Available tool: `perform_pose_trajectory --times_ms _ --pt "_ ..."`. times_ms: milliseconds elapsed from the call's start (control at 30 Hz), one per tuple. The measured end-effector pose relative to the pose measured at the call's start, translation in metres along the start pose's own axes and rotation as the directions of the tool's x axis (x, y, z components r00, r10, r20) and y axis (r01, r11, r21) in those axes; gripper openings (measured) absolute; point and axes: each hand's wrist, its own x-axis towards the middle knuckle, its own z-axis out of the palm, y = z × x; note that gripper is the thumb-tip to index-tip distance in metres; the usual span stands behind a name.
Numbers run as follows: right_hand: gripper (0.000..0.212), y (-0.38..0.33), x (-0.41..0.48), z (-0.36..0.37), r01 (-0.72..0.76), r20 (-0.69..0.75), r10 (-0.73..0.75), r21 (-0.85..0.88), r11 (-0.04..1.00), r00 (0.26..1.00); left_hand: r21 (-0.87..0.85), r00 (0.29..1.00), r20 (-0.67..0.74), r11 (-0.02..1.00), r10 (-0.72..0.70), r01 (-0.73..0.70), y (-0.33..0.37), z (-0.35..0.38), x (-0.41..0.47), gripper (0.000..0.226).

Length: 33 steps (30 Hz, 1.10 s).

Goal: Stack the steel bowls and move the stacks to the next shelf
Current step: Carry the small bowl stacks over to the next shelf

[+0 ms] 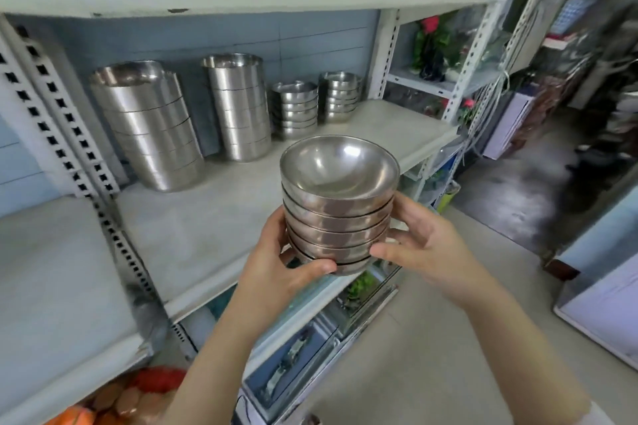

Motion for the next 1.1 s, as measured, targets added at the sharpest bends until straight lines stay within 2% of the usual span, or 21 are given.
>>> perform_pose_trajectory --times_ms 200,333,533,833,900,1000,1100 --pt "0.086 0.041 0.087 -0.08 -0.065 -0.064 0.064 -0.011 0.998 0.996 0.03 0.998 0.065 0.999 -0.022 0.02 -0.022 0.047 0.128 0.092" --pt "0.083 0.07 0.135 -0.125 -0.086 -0.059 0.086 0.011 0.996 0.995 0.096 0.991 0.105 0.993 -0.082 0.072 -0.04 0.073 0.198 0.104" --pt "0.079 0.125 0.234 -0.2 -0.065 -0.004 0.065 0.052 0.997 0.998 0.201 0.993 0.084 0.978 -0.077 0.058 -0.066 0.12 0.31 0.086" --pt "0.087 0.198 0.408 -0.321 -0.065 0.182 0.049 0.083 0.994 0.982 0.194 0.98 -0.1 0.962 -0.173 0.19 -0.112 0.197 0.477 0.071" --pt "0.086 0.208 0.441 -0.34 -0.07 0.23 0.052 0.071 0.995 0.972 0.186 0.965 -0.162 0.954 -0.207 0.236 -0.12 0.209 0.502 0.075" --pt "0.08 0.224 0.488 -0.362 -0.057 0.313 0.034 0.067 0.996 0.949 0.205 0.934 -0.271 0.934 -0.234 0.294 -0.129 0.224 0.536 0.092" --pt "0.075 0.239 0.526 -0.375 -0.056 0.351 0.025 0.076 0.996 0.936 0.235 0.899 -0.366 0.911 -0.241 0.339 -0.133 0.236 0.565 0.082"
